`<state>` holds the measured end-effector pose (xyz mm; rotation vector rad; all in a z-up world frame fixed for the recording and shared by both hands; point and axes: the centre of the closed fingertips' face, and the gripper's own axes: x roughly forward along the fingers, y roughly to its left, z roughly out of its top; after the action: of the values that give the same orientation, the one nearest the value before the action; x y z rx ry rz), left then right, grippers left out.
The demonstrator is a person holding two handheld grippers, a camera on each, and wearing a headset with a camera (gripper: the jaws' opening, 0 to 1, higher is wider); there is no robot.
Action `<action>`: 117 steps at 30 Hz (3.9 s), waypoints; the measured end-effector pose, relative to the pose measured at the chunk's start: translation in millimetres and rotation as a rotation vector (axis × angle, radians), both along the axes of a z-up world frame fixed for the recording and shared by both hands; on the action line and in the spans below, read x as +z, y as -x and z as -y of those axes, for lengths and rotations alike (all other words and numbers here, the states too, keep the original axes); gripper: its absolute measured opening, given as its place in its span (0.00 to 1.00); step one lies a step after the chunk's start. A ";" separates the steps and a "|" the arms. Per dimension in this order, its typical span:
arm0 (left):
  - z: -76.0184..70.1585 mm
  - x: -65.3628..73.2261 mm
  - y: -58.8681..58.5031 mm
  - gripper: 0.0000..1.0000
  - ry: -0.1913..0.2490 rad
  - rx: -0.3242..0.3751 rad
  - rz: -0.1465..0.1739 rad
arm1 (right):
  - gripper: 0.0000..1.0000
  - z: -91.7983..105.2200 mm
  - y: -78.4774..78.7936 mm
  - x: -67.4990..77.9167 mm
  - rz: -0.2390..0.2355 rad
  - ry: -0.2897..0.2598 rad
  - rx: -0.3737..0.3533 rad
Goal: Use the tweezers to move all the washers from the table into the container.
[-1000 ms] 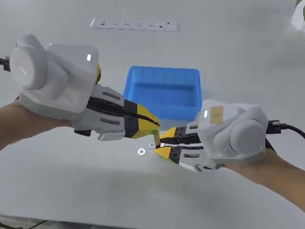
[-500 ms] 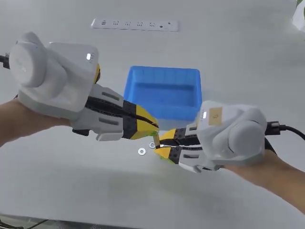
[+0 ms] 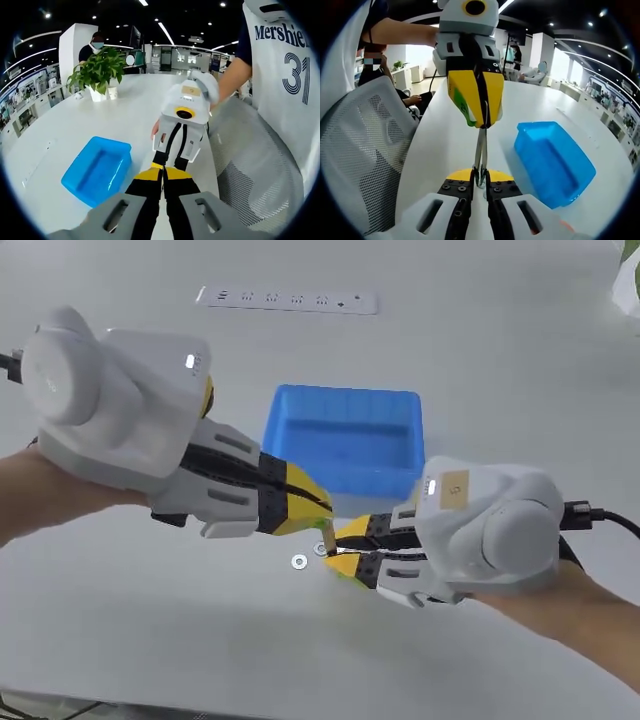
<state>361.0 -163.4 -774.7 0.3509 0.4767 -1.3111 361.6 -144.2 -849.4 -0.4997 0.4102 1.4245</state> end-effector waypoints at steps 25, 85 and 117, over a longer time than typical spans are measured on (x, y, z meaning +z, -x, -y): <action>-9.1 57.3 -28.8 0.05 0.045 0.026 0.116 | 0.10 -8.8 -32.0 57.9 0.103 -0.044 -0.040; -13.5 4.2 -127.0 0.05 0.044 0.065 0.063 | 0.10 -15.7 -124.9 6.0 0.040 0.038 -0.115; -11.5 4.9 -130.4 0.05 0.056 0.068 0.065 | 0.12 -14.6 -128.0 6.3 0.056 0.050 -0.122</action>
<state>491.4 -151.9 -769.8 0.3272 0.3936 -1.2413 489.5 -129.6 -843.1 -0.5448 0.4246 1.2821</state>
